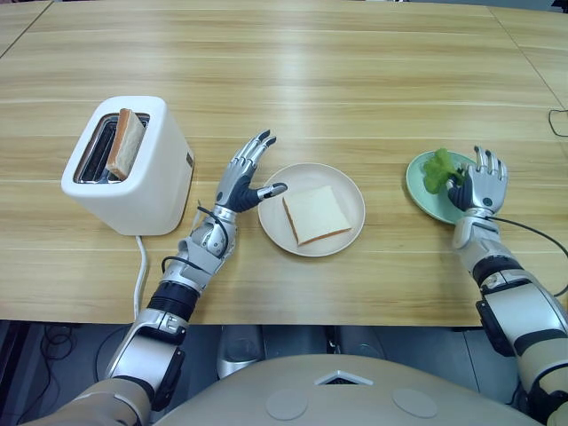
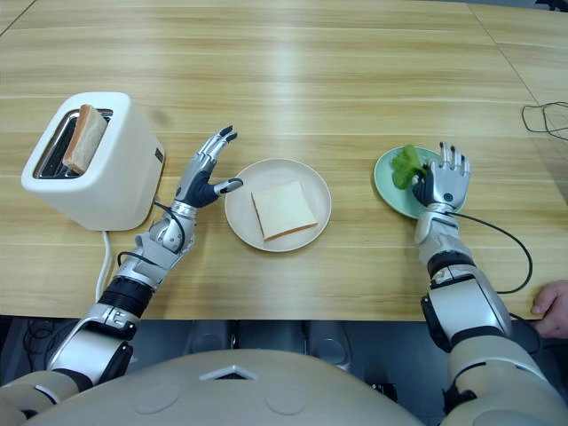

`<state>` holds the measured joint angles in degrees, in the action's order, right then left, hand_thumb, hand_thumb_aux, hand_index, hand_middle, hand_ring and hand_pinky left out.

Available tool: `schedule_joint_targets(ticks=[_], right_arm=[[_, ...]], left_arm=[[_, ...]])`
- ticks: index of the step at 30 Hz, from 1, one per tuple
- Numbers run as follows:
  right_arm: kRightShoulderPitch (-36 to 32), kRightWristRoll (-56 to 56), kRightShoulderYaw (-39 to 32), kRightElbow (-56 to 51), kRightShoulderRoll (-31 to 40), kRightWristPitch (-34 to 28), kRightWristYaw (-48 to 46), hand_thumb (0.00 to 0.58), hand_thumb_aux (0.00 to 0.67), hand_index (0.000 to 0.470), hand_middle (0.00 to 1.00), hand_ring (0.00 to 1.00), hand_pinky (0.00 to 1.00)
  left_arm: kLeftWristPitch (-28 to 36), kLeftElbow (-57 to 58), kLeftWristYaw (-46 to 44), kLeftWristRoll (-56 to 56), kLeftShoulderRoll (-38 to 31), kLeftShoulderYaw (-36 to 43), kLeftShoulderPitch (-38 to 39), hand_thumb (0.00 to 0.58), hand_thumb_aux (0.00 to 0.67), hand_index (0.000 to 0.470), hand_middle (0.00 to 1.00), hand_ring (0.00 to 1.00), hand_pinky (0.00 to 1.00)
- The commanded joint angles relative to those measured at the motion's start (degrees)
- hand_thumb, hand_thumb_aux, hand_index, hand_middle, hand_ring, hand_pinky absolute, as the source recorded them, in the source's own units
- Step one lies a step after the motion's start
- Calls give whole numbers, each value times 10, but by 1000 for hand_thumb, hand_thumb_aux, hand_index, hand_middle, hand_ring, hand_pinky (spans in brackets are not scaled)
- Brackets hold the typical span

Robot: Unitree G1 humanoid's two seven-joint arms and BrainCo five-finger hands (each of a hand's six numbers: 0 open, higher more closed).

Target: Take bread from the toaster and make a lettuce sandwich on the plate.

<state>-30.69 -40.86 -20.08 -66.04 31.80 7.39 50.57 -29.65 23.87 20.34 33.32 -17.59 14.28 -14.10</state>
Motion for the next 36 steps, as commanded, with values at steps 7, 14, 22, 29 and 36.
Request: schedule_joint_targets(ticks=[7, 14, 22, 29, 36], right_arm=[[76, 4, -46, 332, -6, 211, -120, 580, 670, 460, 0, 0, 0], [89, -8, -87, 335, -42, 256, -224, 580, 670, 460, 0, 0, 0], [88, -20, -96, 289, -59, 267, -263, 580, 670, 460, 0, 0, 0], [87, -32, -90, 270, -61, 265, -262, 580, 670, 460, 0, 0, 0], [87, -42, -90, 270, -54, 255, -271, 0, 0, 0, 0, 0, 0]], left_arm=[[-1, -65, 84, 14, -15, -69, 33, 0, 0, 0, 0, 0, 0], [53, -195, 240, 118, -29, -156, 85, 0, 0, 0, 0, 0, 0], [167, -253, 320, 185, -44, -252, 141, 0, 0, 0, 0, 0, 0], [247, -249, 303, 201, -75, -289, 173, 0, 0, 0, 0, 0, 0], [319, -205, 204, 185, -103, -269, 185, 0, 0, 0, 0, 0, 0]])
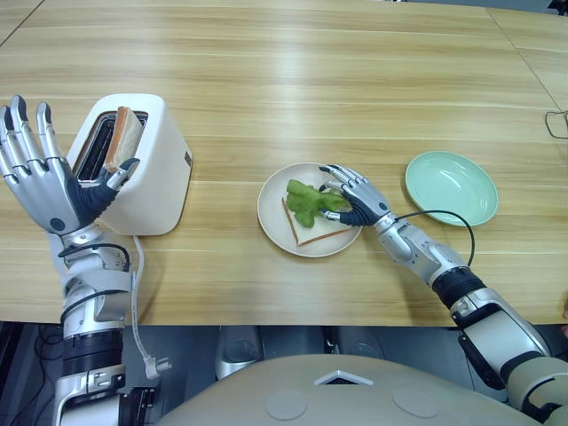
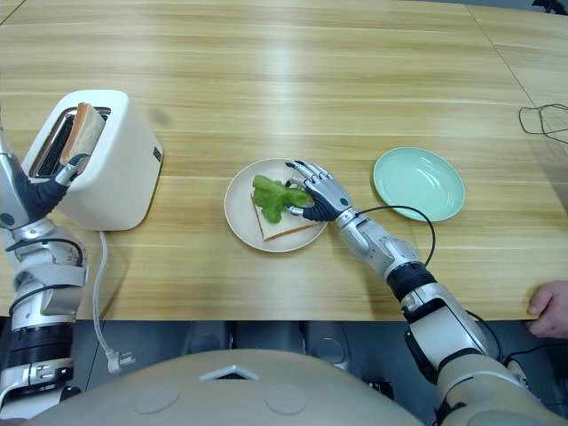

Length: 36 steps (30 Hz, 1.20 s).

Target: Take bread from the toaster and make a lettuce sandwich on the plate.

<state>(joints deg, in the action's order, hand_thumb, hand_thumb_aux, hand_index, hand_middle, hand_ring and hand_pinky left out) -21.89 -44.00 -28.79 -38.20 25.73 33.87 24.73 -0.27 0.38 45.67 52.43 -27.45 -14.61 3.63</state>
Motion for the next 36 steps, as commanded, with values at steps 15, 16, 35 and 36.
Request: schedule_joint_targets(ticks=[15, 16, 35, 36], right_arm=[[1, -23, 12, -8, 42, -40, -20, 0, 0, 0, 0, 0, 0], [2, -23, 14, -6, 44, -41, -18, 0, 0, 0, 0, 0, 0], [7, -24, 29, 26, 28, -39, 27, 0, 0, 0, 0, 0, 0], [7, -25, 31, 27, 27, -41, 32, 0, 0, 0, 0, 0, 0]], left_arm=[[44, 77, -164, -63, -24, 66, -15, 5, 3, 2, 0, 0, 0], [44, 71, -169, -69, -24, 63, -15, 5, 3, 2, 0, 0, 0], [-19, 11, -165, -139, -31, 27, -7, 580, 670, 460, 1000, 1000, 1000], [-25, 11, -155, -143, -29, 23, -11, 580, 670, 460, 1000, 1000, 1000]])
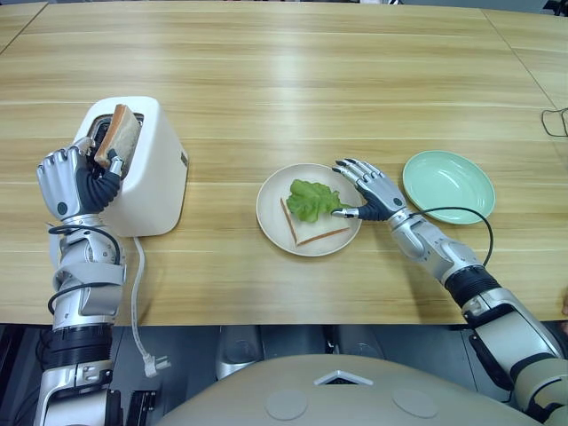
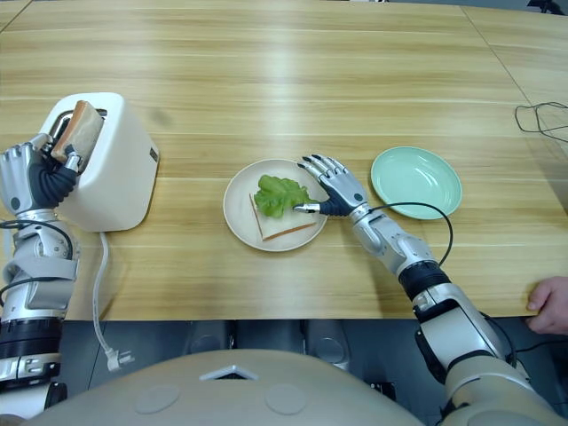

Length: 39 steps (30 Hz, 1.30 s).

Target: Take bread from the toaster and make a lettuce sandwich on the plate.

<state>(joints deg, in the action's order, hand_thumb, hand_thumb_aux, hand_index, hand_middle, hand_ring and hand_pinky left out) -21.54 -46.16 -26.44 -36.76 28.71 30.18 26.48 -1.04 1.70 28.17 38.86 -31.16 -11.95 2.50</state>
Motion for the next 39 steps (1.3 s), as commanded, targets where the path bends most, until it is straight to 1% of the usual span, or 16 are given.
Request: schedule_joint_targets(ticks=[1, 6, 9, 12, 14, 17, 19, 23, 27, 32, 36, 39], right_arm=[[2, -4, 8, 13, -4, -5, 19, 0, 0, 0, 0, 0, 0], [-5, -11, 17, 15, -11, -21, 55, 0, 0, 0, 0, 0, 0], [-8, -14, 22, 16, -15, -28, 74, 0, 0, 0, 0, 0, 0], [-11, -15, 29, 17, -17, -34, 95, 0, 0, 0, 0, 0, 0], [-12, -15, 35, 19, -17, -37, 109, 0, 0, 0, 0, 0, 0], [-11, -8, 49, 28, -13, -35, 128, 0, 0, 0, 0, 0, 0], [-8, -2, 66, 40, -8, -35, 146, 0, 0, 0, 0, 0, 0], [-1, 10, 106, 66, 2, -43, 180, 0, 0, 0, 0, 0, 0], [16, 24, 148, 98, 17, -39, 205, 0, 0, 0, 0, 0, 0], [34, 29, 186, 134, 35, -35, 222, 0, 0, 0, 0, 0, 0], [43, 17, 167, 146, 46, -7, 191, 0, 0, 0, 0, 0, 0], [50, 9, 144, 143, 49, 12, 159, 0, 0, 0, 0, 0, 0]], left_arm=[[-22, -1, 27, -11, 10, -8, -3, 580, 670, 460, 1000, 1000, 1000], [-69, 3, 72, -52, 23, -37, -31, 580, 670, 460, 1000, 1000, 1000], [-109, -4, 102, -75, 32, -57, -48, 580, 670, 460, 1000, 1000, 1000], [-170, -23, 126, -108, 41, -80, -66, 580, 670, 460, 1000, 1000, 1000], [-219, -34, 122, -136, 46, -82, -78, 580, 670, 460, 1000, 1000, 1000], [-291, -43, 62, -193, 51, -44, -92, 580, 670, 460, 1000, 1000, 1000], [-324, -40, -8, -242, 58, 3, -99, 580, 670, 460, 1000, 1000, 1000], [-347, 4, -138, -318, 88, 96, -104, 580, 670, 460, 1000, 1000, 1000], [-340, 77, -262, -378, 138, 176, -115, 580, 670, 460, 1000, 1000, 1000], [-317, 191, -355, -400, 200, 219, -147, 580, 670, 460, 1000, 1000, 1000], [-308, 276, -392, -404, 247, 223, -173, 580, 670, 460, 1000, 1000, 1000], [-306, 307, -411, -404, 278, 224, -182, 580, 670, 460, 1000, 1000, 1000]])
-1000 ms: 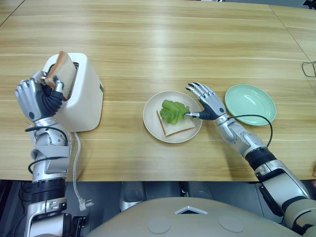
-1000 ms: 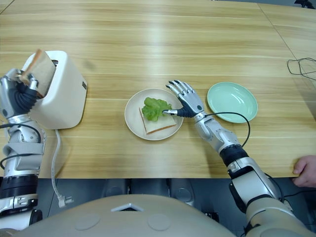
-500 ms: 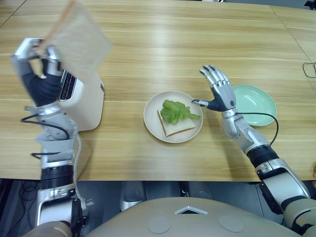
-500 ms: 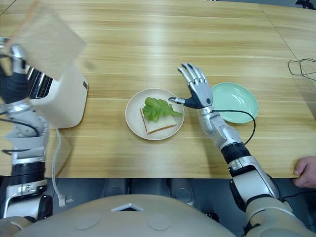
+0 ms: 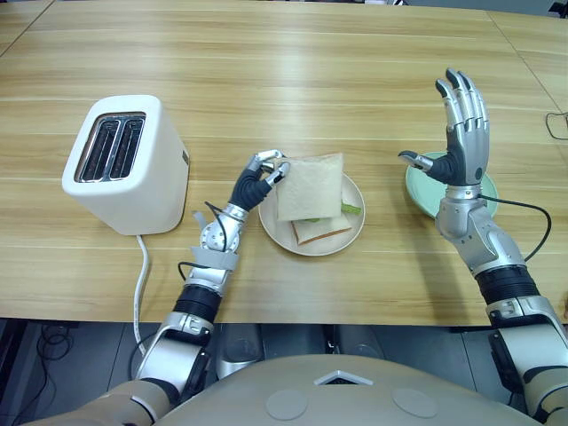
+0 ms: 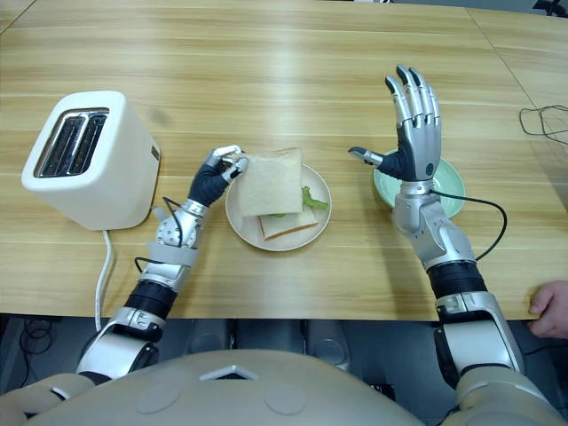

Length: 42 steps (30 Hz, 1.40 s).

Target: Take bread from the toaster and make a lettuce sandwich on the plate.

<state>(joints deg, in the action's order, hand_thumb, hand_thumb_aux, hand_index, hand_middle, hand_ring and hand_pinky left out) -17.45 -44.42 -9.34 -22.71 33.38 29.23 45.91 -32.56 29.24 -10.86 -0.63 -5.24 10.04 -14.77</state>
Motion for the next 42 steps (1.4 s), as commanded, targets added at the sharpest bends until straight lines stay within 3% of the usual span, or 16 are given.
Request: schedule_joint_targets(ticks=[1, 8, 17, 24, 31, 36, 42], right_arm=[[10, -10, -31, -1, 2, 26, -41, 0, 0, 0, 0, 0, 0], [46, -5, -48, 2, 16, 52, -96, 0, 0, 0, 0, 0, 0], [125, 68, -48, 98, 46, 97, -255, 0, 0, 0, 0, 0, 0], [154, 126, -83, 146, 31, 124, -378, 0, 0, 0, 0, 0, 0], [115, 109, -134, 98, -22, 138, -439, 0, 0, 0, 0, 0, 0], [70, 66, -174, -9, -57, 124, -454, 0, 0, 0, 0, 0, 0], [76, 67, -198, -55, -59, 128, -483, 0, 0, 0, 0, 0, 0]], left_arm=[[9, 37, -24, -8, 25, 4, -10, 580, 670, 460, 1000, 1000, 1000], [26, 46, -29, 2, 56, -5, 1, 580, 670, 460, 1000, 1000, 1000], [46, 94, 66, 69, 52, -14, -1, 580, 670, 460, 1000, 1000, 1000], [53, 145, 110, 95, 52, -15, -9, 580, 670, 460, 1000, 1000, 1000], [63, 192, 133, 106, 59, -13, -15, 580, 670, 460, 1000, 1000, 1000], [60, 207, 137, 111, 64, -10, -20, 580, 670, 460, 1000, 1000, 1000], [59, 211, 140, 115, 60, -13, -21, 580, 670, 460, 1000, 1000, 1000]])
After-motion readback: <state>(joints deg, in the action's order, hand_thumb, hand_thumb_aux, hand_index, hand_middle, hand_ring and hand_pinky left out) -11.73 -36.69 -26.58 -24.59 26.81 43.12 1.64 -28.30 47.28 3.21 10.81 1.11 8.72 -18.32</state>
